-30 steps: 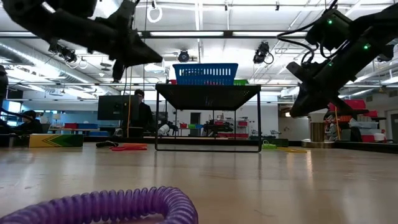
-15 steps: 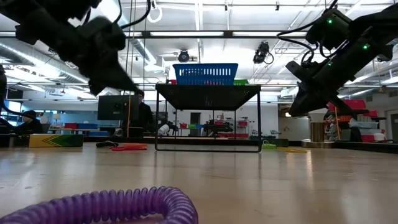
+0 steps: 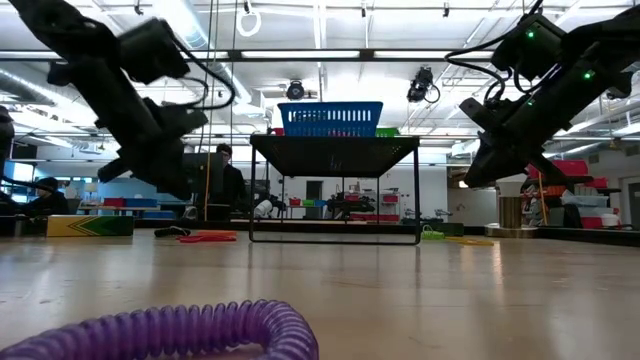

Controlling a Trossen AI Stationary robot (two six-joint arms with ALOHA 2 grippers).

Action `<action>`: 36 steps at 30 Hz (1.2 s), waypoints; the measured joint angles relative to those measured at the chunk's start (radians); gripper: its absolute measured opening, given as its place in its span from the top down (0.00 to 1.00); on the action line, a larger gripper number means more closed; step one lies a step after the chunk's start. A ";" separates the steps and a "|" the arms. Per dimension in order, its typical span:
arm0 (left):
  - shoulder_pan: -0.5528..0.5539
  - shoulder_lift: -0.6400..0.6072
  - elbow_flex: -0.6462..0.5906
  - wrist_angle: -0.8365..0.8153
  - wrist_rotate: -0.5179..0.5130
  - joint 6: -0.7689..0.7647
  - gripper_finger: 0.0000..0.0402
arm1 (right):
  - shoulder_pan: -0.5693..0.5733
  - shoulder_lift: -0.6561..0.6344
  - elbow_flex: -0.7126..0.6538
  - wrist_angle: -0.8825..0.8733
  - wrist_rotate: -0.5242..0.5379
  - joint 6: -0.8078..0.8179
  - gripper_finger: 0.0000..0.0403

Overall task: Pick & Place Office Desk Supplies
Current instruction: Put the black spring keychain into the blue bin on the shelf

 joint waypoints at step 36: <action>0.285 0.170 0.022 -0.046 0.225 0.471 0.97 | 0.054 0.000 0.000 0.143 -0.033 -0.605 0.98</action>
